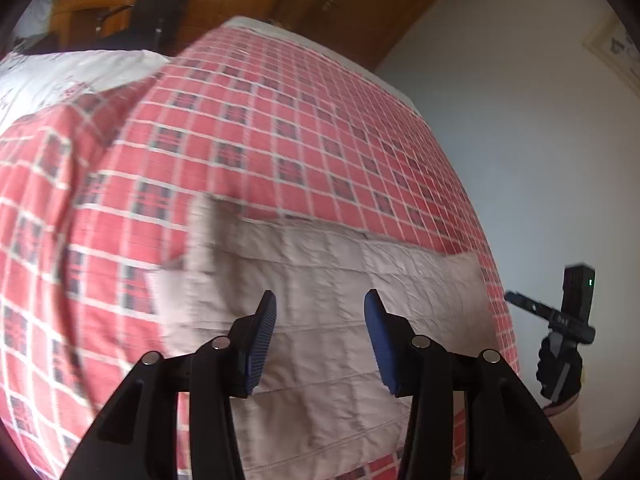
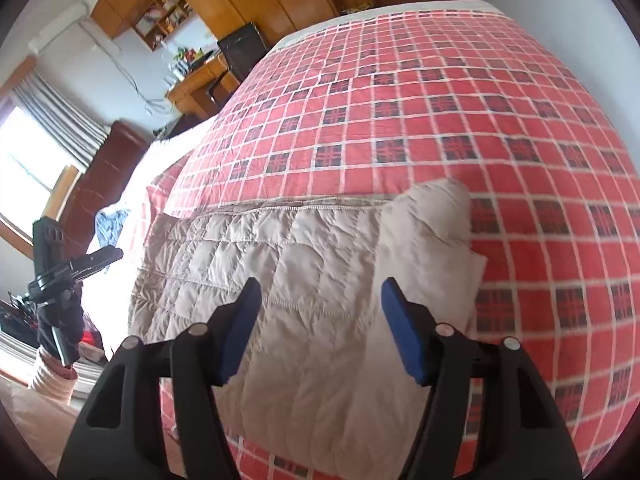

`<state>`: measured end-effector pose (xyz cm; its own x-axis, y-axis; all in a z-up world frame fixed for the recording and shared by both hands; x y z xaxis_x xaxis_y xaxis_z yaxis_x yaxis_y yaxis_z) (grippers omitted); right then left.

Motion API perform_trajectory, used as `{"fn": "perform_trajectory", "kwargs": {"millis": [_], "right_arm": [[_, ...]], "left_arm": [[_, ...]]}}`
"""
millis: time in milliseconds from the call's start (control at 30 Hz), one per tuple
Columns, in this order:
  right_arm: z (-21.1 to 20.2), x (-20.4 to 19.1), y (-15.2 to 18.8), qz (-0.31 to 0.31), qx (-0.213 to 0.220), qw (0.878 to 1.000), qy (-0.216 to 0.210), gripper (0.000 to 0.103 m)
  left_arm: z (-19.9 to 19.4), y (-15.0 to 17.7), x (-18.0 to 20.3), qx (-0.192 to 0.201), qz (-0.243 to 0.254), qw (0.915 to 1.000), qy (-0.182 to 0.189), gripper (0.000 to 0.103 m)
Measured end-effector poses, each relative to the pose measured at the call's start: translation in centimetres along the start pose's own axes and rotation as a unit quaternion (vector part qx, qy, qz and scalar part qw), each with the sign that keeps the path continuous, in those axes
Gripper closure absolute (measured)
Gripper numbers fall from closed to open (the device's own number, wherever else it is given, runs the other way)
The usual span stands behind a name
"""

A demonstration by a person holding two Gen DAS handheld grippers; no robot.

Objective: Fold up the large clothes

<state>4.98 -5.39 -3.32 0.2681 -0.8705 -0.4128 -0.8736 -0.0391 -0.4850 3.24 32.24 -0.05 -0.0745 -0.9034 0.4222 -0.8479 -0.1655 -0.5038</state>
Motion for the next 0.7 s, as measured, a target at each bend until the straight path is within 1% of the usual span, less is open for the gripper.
{"fn": "perform_trajectory", "kwargs": {"millis": [33,67,167,233,267,333,433,500,567,700], "right_arm": [[0.4,-0.1,-0.4,-0.002,0.0,1.0,0.002,0.042],[0.7,-0.3,-0.7,-0.002,0.0,1.0,0.004,0.042],[2.3,0.6,-1.7,0.007,-0.01,1.0,0.02,0.042],[3.4,2.4,-1.5,0.021,-0.021,0.999,0.037,0.042],[4.0,3.3,-1.5,0.028,-0.026,0.998,0.044,0.042],[5.1,5.1,-1.0,0.054,-0.036,0.997,0.039,0.043],[6.8,7.3,-0.3,0.079,-0.05,0.995,0.044,0.05],[8.0,8.5,0.4,0.097,-0.057,0.993,0.035,0.054],[8.8,9.4,0.8,0.114,-0.056,0.992,0.022,0.056],[8.8,10.1,1.0,0.143,-0.05,0.988,0.0,0.058]], "left_arm": [[0.0,0.0,0.0,0.0,0.0,1.0,0.0,0.057],[2.3,0.6,1.2,-0.015,0.016,0.9994,-0.026,0.057],[4.9,1.5,1.7,-0.039,0.02,0.9974,-0.057,0.057],[5.8,2.0,1.4,-0.047,0.019,0.9956,-0.078,0.057],[5.8,2.0,1.4,-0.047,0.019,0.9956,-0.078,0.057],[6.7,2.2,1.0,-0.054,0.018,0.994,-0.094,0.057],[7.5,2.4,0.4,-0.063,0.013,0.9919,-0.109,0.057],[7.9,2.5,0.0,-0.066,0.011,0.9913,-0.114,0.057],[8.0,2.5,0.0,-0.066,0.011,0.9908,-0.118,0.057],[7.9,2.5,0.4,-0.066,0.02,0.9893,-0.128,0.056]]}}
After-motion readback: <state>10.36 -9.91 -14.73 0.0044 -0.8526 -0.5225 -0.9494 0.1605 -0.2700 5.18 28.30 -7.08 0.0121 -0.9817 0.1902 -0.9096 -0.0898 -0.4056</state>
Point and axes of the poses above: each gripper's, at about its wrist camera, not at the fingertips, and z roughly the way its jaws point, x to its right, y to its underside, the point moved 4 cm from there along z, roughly the way its jaws point, and after that the axes turned 1 degree about x, right-handed, at the moved point
